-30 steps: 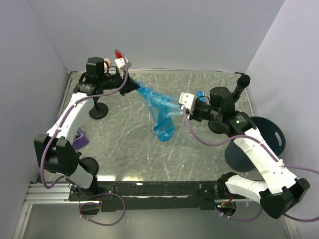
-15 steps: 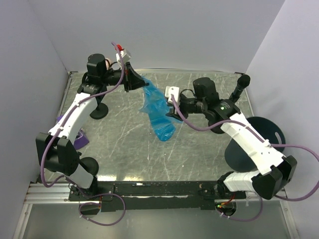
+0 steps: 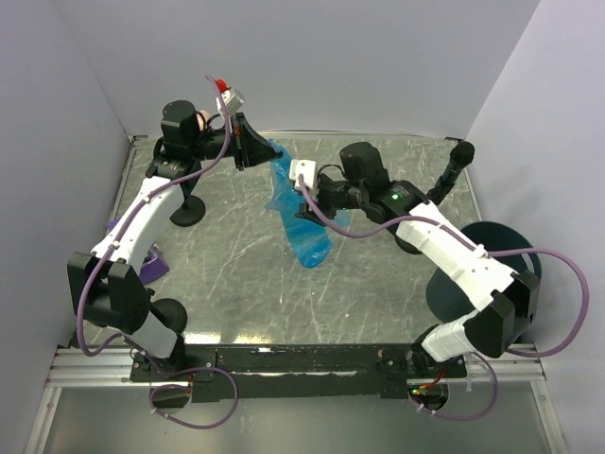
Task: Put the trash bags into the trash bin
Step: Unfold the trash bag at the center of the board.
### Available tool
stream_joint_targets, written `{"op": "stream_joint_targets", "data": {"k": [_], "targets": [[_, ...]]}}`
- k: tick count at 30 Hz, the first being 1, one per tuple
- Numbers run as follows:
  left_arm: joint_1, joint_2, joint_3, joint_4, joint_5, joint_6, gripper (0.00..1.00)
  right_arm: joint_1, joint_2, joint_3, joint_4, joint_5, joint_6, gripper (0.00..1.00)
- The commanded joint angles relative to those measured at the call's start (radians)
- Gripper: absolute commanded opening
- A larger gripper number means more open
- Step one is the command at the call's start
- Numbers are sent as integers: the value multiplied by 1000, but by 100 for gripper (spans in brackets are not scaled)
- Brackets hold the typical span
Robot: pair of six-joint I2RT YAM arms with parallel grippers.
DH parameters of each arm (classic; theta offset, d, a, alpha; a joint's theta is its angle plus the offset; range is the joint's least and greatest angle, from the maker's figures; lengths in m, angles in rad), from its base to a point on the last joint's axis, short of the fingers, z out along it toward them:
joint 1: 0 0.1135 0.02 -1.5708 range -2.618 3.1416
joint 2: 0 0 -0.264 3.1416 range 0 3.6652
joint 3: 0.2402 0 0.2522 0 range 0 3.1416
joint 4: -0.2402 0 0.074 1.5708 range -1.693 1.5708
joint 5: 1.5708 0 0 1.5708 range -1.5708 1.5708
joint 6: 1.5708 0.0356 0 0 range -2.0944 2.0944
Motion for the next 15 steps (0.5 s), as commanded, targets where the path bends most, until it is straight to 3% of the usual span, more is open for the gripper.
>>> {"op": "stream_joint_targets", "data": {"k": [1, 3, 4, 7, 15], "targets": [[0, -51, -1, 33, 14, -14, 1, 32, 37, 14, 118, 117, 18, 59], [0, -53, -4, 27, 16, -7, 1, 35, 46, 18, 129, 140, 18, 49], [0, -54, -2, 23, 16, 4, 1, 35, 46, 21, 123, 147, 11, 32], [1, -48, 11, -43, -1, 67, 1, 35, 17, 11, 111, 170, -11, 0], [65, 21, 73, -137, -28, 162, 1, 33, -179, -123, 37, 167, -98, 0]]}}
